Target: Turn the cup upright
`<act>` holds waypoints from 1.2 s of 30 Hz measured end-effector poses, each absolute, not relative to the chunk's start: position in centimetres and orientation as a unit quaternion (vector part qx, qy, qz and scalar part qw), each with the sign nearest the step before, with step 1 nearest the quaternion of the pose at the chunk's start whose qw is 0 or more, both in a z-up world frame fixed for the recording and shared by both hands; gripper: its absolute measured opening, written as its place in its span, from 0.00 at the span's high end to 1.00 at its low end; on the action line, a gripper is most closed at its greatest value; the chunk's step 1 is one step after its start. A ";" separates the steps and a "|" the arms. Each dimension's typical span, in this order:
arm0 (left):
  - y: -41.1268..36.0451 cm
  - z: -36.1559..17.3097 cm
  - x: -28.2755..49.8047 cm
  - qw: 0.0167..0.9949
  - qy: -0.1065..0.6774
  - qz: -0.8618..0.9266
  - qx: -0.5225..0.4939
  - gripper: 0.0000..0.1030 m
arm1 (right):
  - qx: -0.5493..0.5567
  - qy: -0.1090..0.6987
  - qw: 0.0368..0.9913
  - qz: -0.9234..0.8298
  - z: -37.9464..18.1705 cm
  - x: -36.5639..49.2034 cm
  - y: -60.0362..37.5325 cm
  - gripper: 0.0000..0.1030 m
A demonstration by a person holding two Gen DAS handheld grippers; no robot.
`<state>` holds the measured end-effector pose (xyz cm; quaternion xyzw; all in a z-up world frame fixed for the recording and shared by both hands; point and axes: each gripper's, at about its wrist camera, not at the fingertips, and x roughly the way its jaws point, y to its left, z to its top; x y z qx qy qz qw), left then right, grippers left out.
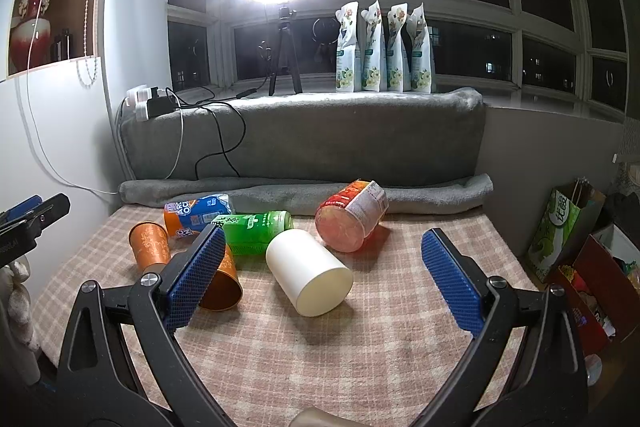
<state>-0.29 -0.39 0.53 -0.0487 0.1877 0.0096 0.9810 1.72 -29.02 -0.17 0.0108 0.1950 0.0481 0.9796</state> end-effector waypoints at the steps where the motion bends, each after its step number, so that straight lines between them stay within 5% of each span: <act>1: -0.4 0.5 -0.3 0.981 0.187 0.010 -0.049 0.09 | 0.011 0.196 0.979 0.048 -0.1 1.8 -29.0 0.03; 36: -1.1 0.4 -0.3 0.981 0.188 0.008 -0.045 0.09 | 0.014 0.198 0.979 0.045 -0.4 1.7 -29.4 0.03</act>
